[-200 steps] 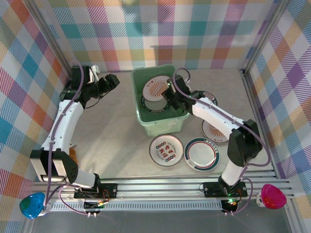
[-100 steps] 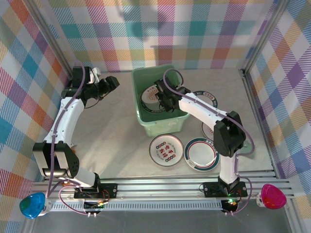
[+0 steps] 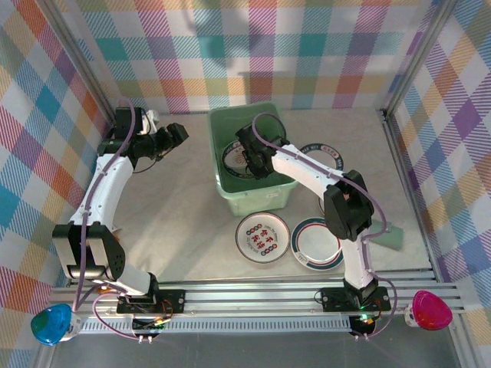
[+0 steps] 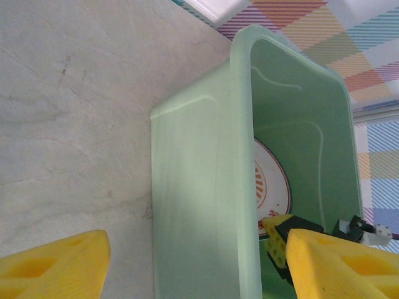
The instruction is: Place the plates into the plastic bin on the countertop
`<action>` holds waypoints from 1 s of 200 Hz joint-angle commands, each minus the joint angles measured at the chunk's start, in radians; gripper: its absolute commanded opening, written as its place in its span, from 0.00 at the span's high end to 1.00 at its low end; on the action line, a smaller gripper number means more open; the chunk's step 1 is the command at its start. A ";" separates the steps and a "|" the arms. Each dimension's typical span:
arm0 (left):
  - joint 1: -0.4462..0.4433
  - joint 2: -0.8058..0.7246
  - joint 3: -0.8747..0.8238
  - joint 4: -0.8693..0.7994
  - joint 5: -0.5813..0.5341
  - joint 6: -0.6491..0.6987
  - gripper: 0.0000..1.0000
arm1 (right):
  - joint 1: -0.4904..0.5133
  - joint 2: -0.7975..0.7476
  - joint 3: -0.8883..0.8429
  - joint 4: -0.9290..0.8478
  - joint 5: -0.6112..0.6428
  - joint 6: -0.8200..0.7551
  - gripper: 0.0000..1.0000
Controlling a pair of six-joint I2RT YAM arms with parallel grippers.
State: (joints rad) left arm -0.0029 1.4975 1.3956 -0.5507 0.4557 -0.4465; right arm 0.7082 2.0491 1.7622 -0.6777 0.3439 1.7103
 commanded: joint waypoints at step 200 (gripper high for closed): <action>0.014 -0.028 -0.051 -0.070 0.017 0.029 0.26 | 0.013 0.095 -0.015 0.174 0.041 0.044 0.81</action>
State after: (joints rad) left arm -0.0010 1.4967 1.3460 -0.5861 0.4557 -0.4397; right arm 0.7197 2.1147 1.7172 -0.4828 0.3855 1.7695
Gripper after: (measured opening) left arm 0.744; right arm 0.125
